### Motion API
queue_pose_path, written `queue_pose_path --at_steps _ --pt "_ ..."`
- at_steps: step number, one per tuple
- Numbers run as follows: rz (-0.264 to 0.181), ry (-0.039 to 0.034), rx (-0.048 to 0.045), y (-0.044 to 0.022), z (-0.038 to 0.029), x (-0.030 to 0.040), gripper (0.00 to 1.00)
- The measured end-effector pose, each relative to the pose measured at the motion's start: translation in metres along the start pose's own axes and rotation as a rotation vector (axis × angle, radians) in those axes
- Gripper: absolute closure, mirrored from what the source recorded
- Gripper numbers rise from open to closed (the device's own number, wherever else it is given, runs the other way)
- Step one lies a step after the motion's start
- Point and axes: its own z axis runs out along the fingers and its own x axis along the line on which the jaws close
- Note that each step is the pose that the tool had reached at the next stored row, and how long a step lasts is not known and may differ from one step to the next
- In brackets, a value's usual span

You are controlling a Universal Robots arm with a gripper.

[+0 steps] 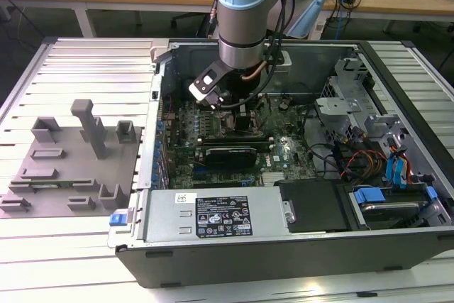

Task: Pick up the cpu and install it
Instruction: 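Place the cpu into insertion slot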

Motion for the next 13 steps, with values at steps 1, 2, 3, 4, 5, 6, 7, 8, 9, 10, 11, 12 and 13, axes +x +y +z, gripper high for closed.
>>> queue_pose_path --at_steps 1,2,3,4,5,6,7,8,9,10,11,12,13 --pt "0.000 -0.0002 0.0001 0.0000 -0.0001 -0.0001 0.38" --pt "0.000 -0.0003 0.0002 0.0000 -0.0001 0.0000 0.38" --pt "0.000 -0.0004 0.0003 -0.0001 -0.0002 0.0001 0.38" --pt "0.000 -0.0003 0.0002 0.0000 -0.0001 0.0004 0.38" --pt "0.000 -0.0005 0.0003 0.0001 -0.0006 0.0005 0.38" --pt "0.000 -0.0002 0.0002 0.0001 -0.0016 0.0005 0.38" --pt "0.000 -0.0003 0.0002 0.0002 -0.0026 0.0006 0.38" --pt "0.000 -0.0002 0.0001 0.0002 -0.0031 0.0006 0.38" --pt "0.000 -0.0003 0.0002 0.0003 -0.0040 0.0006 0.38" --pt "0.000 -0.0005 0.0002 0.0004 -0.0056 0.0006 0.38" --pt "0.000 -0.0005 0.0002 0.0005 -0.0071 0.0007 0.38" --pt "0.000 -0.0005 0.0002 0.0005 -0.0078 0.0007 0.38" --pt "0.000 -0.0002 0.0000 0.0006 -0.0079 0.0008 0.38"
